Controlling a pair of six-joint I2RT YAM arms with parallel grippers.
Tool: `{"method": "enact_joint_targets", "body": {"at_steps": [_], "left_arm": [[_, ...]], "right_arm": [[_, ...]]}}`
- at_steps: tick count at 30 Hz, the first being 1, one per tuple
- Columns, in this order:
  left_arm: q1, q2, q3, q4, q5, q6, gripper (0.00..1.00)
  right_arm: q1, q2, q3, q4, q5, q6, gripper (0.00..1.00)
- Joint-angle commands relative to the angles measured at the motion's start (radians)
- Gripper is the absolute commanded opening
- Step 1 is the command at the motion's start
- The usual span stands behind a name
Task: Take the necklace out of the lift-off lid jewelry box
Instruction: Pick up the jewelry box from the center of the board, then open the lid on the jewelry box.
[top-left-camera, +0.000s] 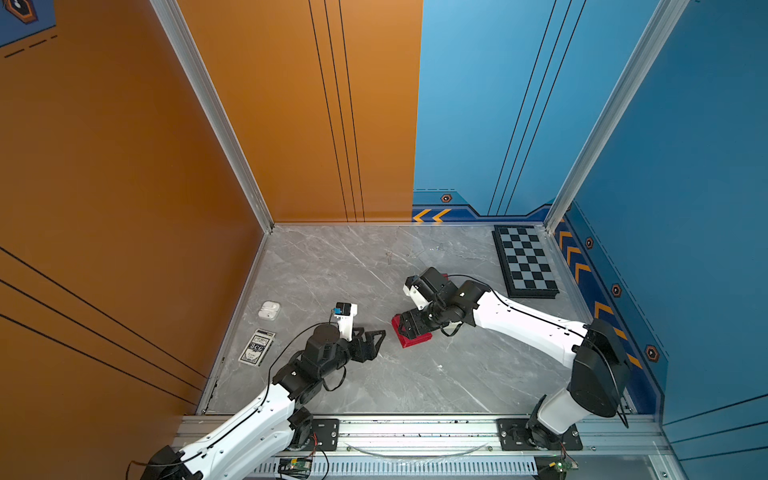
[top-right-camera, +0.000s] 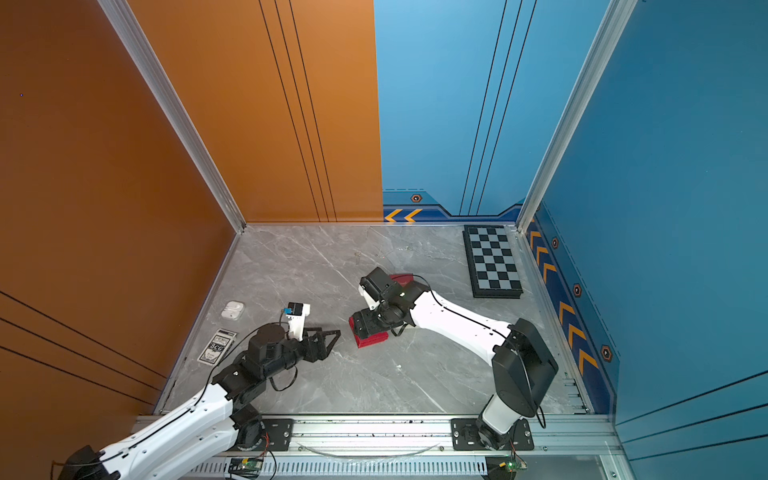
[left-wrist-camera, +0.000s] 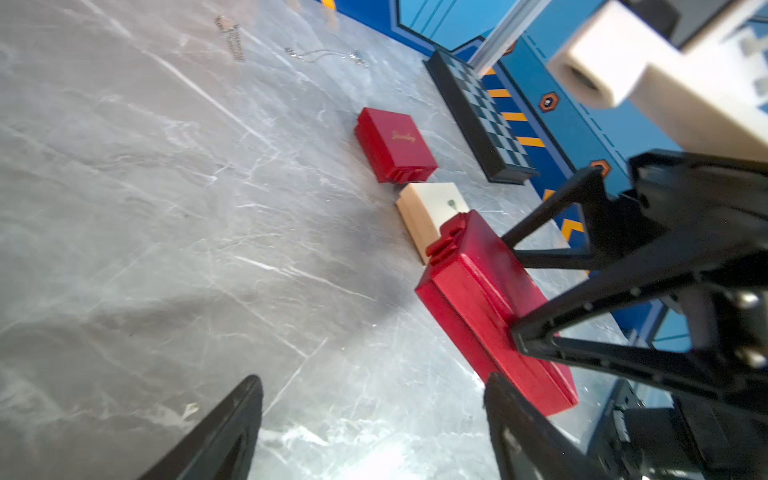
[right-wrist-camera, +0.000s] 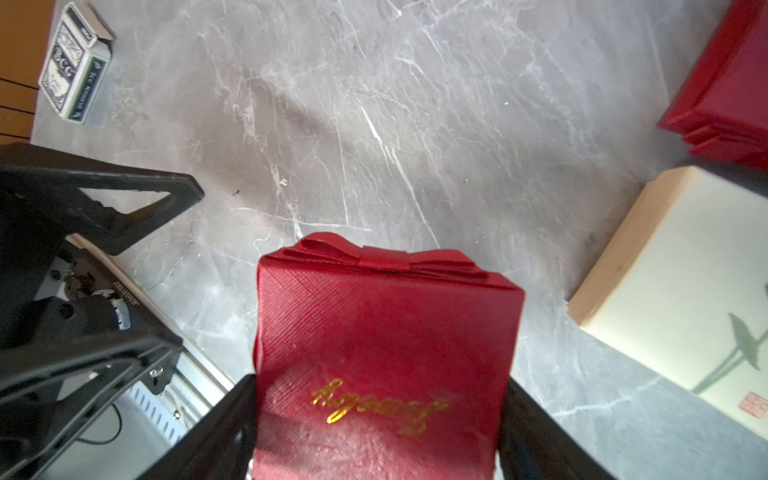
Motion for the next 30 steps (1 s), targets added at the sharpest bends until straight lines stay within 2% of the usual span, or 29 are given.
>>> {"method": "enact_joint_targets", "body": {"at_steps": [1, 10, 14, 17, 25, 30], "left_arm": [[-0.052, -0.034, -0.037, 0.076, 0.020, 0.068, 0.85], [-0.167, -0.062, -0.096, 0.178, 0.002, 0.195, 0.85], [-0.230, -0.055, -0.106, 0.224, -0.003, 0.276, 0.97], [-0.265, -0.045, -0.110, 0.244, -0.017, 0.317, 0.99], [-0.362, -0.014, -0.103, 0.288, -0.030, 0.430, 0.98], [-0.418, 0.026, -0.086, 0.288, -0.094, 0.480, 0.99]], "right_arm": [[-0.009, -0.036, 0.020, -0.096, -0.057, -0.043, 0.84], [-0.016, -0.111, 0.025, -0.141, -0.098, -0.055, 0.84], [-0.013, -0.123, 0.019, -0.151, -0.111, -0.061, 0.84], [-0.007, -0.129, 0.014, -0.156, -0.108, -0.062, 0.84], [0.022, -0.144, 0.004, -0.158, -0.103, -0.062, 0.84], [0.036, -0.153, -0.002, -0.158, -0.104, -0.064, 0.84]]}}
